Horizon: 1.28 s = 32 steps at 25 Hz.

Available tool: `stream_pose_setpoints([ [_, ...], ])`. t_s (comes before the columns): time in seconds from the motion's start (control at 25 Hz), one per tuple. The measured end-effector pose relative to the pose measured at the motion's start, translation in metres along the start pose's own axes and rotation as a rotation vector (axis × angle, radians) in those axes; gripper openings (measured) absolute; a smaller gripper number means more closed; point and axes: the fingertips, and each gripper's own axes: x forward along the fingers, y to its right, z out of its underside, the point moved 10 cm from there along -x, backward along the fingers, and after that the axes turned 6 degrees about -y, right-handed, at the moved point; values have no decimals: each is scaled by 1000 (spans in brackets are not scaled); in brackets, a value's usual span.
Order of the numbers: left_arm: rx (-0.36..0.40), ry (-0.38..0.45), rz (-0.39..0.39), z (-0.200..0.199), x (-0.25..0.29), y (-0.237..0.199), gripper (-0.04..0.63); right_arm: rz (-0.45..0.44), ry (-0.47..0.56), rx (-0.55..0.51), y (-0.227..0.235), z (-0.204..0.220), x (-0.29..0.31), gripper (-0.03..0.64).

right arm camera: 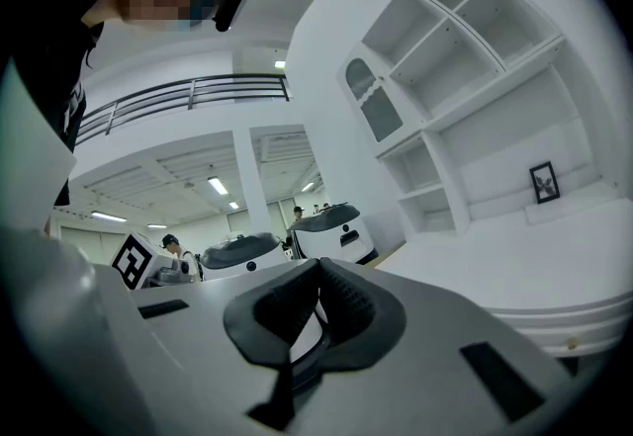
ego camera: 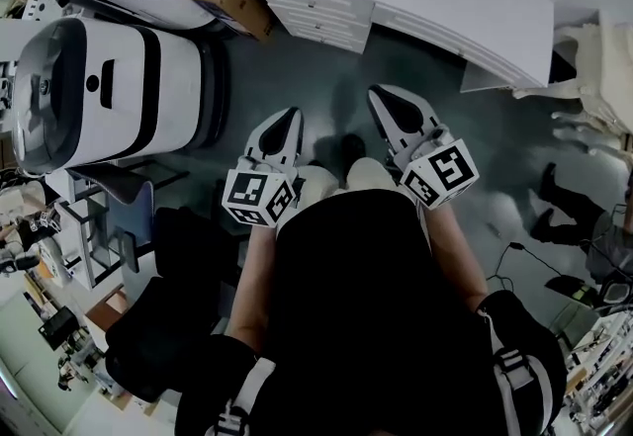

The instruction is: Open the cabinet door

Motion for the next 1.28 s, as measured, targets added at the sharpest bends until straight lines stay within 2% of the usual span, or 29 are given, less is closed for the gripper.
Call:
stream_pose_setpoints([
  [0.16, -4, -5, 2, -4, 14, -15, 21, 23, -14, 11, 5, 2, 13, 18],
  [0.36, 7, -39, 94, -12, 46, -41, 21, 106, -9, 23, 12, 1, 29, 18],
  [0.56, 77, -97, 179, -31, 85, -72, 21, 219, 11, 58, 20, -3, 52, 18],
  [0.96, 222, -301, 437, -36, 171, -130, 21, 509, 52, 131, 20, 9, 99, 18],
  [1.28, 307, -408, 532, -23, 223, -158, 21, 674, 33, 214, 16, 42, 118, 18],
])
